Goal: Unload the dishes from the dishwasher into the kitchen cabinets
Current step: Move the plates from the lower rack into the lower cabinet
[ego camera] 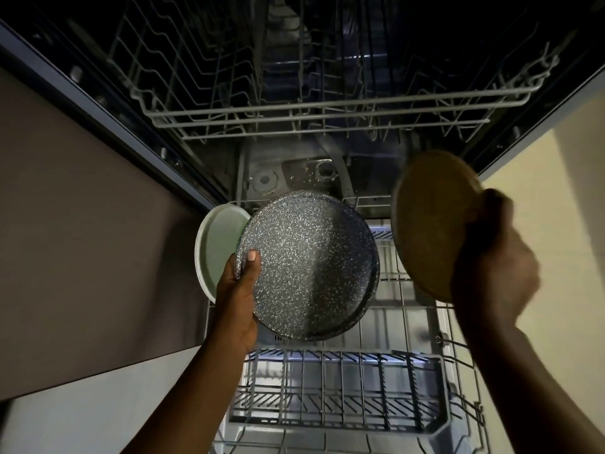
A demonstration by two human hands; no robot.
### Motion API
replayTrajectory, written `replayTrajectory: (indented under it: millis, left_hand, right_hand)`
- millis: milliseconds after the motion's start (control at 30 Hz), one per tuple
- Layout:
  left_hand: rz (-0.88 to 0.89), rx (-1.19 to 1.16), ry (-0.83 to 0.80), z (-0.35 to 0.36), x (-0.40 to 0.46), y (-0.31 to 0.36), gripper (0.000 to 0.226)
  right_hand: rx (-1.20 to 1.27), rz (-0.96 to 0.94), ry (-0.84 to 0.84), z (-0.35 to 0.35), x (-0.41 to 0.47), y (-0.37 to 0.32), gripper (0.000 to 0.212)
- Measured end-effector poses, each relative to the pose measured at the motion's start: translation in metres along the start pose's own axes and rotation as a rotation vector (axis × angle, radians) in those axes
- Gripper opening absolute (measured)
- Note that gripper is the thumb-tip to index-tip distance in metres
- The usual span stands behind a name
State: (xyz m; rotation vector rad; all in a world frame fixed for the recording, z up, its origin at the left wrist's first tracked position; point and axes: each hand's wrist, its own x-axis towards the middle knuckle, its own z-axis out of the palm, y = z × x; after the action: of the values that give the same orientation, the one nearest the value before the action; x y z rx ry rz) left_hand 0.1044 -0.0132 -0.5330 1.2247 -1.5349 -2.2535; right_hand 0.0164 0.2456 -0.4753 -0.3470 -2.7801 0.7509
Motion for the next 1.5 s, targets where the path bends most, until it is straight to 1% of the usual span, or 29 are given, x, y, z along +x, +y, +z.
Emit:
replayTrajectory:
  millis: [33, 100, 167, 233, 300, 367, 433, 533, 567, 633, 667, 767, 800, 867, 933, 967, 1000, 1067, 1100, 1133, 1200, 1233, 1267, 1300, 1333, 1400, 1500]
  left_hand:
    - [0.000, -0.005, 0.000, -0.002, 0.000, -0.001, 0.061]
    - [0.002, -0.014, 0.005, -0.004, 0.001, -0.001, 0.059]
    - [0.001, 0.005, 0.016, -0.005, -0.002, -0.002, 0.062]
    - [-0.001, 0.033, 0.000, -0.004, -0.007, -0.003, 0.072]
    - [-0.035, 0.047, -0.039, -0.005, -0.010, -0.005, 0.081]
    - [-0.077, 0.046, -0.088, -0.008, -0.014, -0.007, 0.085]
    - [-0.110, 0.047, -0.128, -0.012, -0.013, -0.008, 0.088]
    - [-0.104, 0.066, -0.202, -0.014, -0.016, -0.008, 0.087]
    - [-0.112, 0.049, -0.229, -0.014, -0.016, -0.008, 0.089]
    - [-0.142, -0.014, -0.248, -0.015, -0.015, -0.007, 0.091]
    - [-0.140, -0.029, -0.242, -0.015, -0.015, -0.005, 0.086]
    - [-0.123, -0.025, -0.168, -0.021, -0.014, -0.005, 0.054]
    - [-0.129, -0.038, -0.140, -0.024, -0.014, -0.006, 0.047]
    - [-0.132, -0.066, -0.102, -0.035, -0.017, -0.007, 0.040]
    - [-0.114, -0.053, -0.067, -0.048, -0.021, -0.008, 0.037]
    - [-0.104, -0.044, -0.054, -0.055, -0.023, -0.009, 0.037]
    - [-0.095, -0.035, -0.044, -0.064, -0.025, -0.009, 0.039]
    - [-0.089, 0.011, -0.027, -0.079, -0.028, -0.010, 0.043]
    - [-0.097, 0.043, -0.016, -0.086, -0.029, -0.010, 0.045]
    - [-0.105, 0.061, -0.002, -0.092, -0.030, -0.011, 0.046]
    - [-0.120, 0.058, 0.017, -0.102, -0.032, -0.011, 0.037]
    - [-0.128, 0.048, 0.023, -0.106, -0.034, -0.010, 0.032]
    - [-0.136, 0.049, 0.029, -0.109, -0.035, -0.009, 0.033]
    - [-0.146, 0.066, 0.039, -0.111, -0.037, -0.010, 0.036]
    - [-0.156, 0.084, 0.054, -0.115, -0.039, -0.010, 0.035]
    - [-0.190, 0.101, 0.074, -0.123, -0.046, -0.012, 0.032]
    - [-0.226, 0.104, 0.037, -0.130, -0.057, -0.015, 0.034]
  right_hand:
    - [0.065, 0.009, 0.055, -0.015, 0.003, -0.002, 0.034]
    - [0.277, 0.022, 0.127, -0.035, 0.006, 0.002, 0.036]
    - [0.500, 0.093, 0.133, -0.040, 0.005, 0.008, 0.039]
    - [0.622, 0.180, 0.063, -0.031, -0.001, 0.011, 0.038]
    - [0.699, 0.240, -0.100, -0.014, -0.015, 0.007, 0.033]
    - [0.732, 0.252, -0.235, 0.005, -0.032, 0.004, 0.032]
    - [0.743, 0.247, -0.319, 0.021, -0.046, 0.004, 0.032]
    - [0.740, 0.225, -0.502, 0.037, -0.058, -0.001, 0.038]
    - [0.724, 0.211, -0.550, 0.042, -0.061, -0.003, 0.042]
    - [0.699, 0.185, -0.575, 0.049, -0.068, -0.007, 0.049]
    - [0.693, 0.174, -0.570, 0.052, -0.069, -0.009, 0.051]
    - [0.658, 0.107, -0.579, 0.053, -0.071, -0.017, 0.053]
    - [0.622, 0.079, -0.590, 0.053, -0.071, -0.021, 0.052]
    - [0.438, -0.045, -0.540, 0.054, -0.068, -0.028, 0.046]
    - [0.282, -0.197, -0.415, 0.057, -0.064, -0.040, 0.044]
    - [0.258, -0.271, -0.373, 0.061, -0.061, -0.050, 0.045]
    - [0.261, -0.343, -0.366, 0.065, -0.059, -0.063, 0.047]
    - [0.288, -0.500, -0.439, 0.080, -0.058, -0.099, 0.050]
    - [0.261, -0.616, -0.478, 0.089, -0.059, -0.118, 0.051]
    - [0.213, -0.759, -0.499, 0.099, -0.061, -0.137, 0.053]
    - [0.117, -1.080, -0.540, 0.119, -0.065, -0.170, 0.065]
    - [0.052, -1.230, -0.597, 0.128, -0.068, -0.184, 0.070]
    - [-0.050, -1.368, -0.665, 0.137, -0.071, -0.196, 0.070]
    - [-0.187, -1.482, -0.732, 0.145, -0.075, -0.203, 0.065]
    - [-0.306, -1.579, -0.760, 0.154, -0.080, -0.211, 0.060]
    - [-0.485, -1.719, -0.758, 0.169, -0.092, -0.222, 0.052]
    - [-0.563, -1.796, -0.744, 0.178, -0.102, -0.227, 0.040]
